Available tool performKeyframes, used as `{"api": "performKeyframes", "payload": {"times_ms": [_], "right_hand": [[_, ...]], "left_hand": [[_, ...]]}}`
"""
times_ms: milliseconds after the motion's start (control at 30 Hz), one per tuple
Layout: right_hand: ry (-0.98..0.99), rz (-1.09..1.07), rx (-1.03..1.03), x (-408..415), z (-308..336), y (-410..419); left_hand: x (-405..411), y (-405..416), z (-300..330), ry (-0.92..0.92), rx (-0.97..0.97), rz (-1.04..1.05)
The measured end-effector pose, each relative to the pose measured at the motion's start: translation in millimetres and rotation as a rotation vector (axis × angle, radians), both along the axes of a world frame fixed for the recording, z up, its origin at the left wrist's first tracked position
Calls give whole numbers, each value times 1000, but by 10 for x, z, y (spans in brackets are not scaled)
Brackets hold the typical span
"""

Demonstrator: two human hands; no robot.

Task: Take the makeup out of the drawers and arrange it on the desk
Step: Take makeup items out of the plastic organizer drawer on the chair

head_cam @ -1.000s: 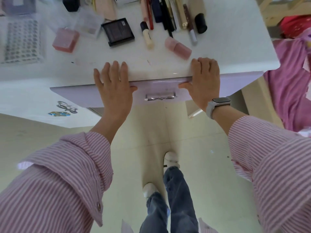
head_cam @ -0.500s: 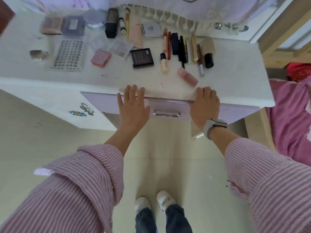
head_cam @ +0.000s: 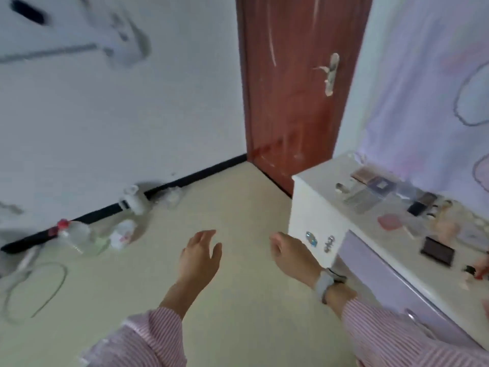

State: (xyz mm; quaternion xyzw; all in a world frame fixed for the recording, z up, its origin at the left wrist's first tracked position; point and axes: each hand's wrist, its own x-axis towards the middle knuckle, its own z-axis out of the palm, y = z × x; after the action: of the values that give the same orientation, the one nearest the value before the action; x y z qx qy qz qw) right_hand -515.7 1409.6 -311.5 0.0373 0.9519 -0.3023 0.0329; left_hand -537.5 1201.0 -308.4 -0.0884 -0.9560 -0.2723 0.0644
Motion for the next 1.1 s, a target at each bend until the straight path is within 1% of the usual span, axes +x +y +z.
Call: {"api": "performKeyframes", "payload": {"times_ms": [67, 167, 233, 333, 500, 633, 733, 867, 1000, 1100], "right_hand": [[50, 193, -13, -101, 342, -844], [136, 456, -59, 58, 779, -2267], [169, 632, -88, 339, 958, -3220], [154, 840, -122, 963, 1049, -4581], [69, 1143, -171, 2167, 1011, -6427], [9, 1380, -140, 2968, 980, -7540], [-23, 1513, -128, 3389, 927, -8278], [-46, 1650, -109, 3700, 785, -9209], [-69, 1702, -122, 3717, 547, -10300], [-91, 1701, -125, 3592, 456, -11307]], "left_hand": [[233, -876, 318, 62, -8, 173], [902, -2185, 671, 150, 15, 436], [1527, -2982, 793, 187, 33, 610], [2628, -4054, 817, 190, 28, 843], [4437, -5328, 726, 132, 24, 1202], [5450, -5980, 657, 98, 46, 1434], [5877, -6440, 622, 108, 72, 1565], [6126, -7148, 523, 114, 69, 1644], [6126, -8098, 354, 122, 57, 1703], [6023, -9049, 323, 105, 59, 1737]]}}
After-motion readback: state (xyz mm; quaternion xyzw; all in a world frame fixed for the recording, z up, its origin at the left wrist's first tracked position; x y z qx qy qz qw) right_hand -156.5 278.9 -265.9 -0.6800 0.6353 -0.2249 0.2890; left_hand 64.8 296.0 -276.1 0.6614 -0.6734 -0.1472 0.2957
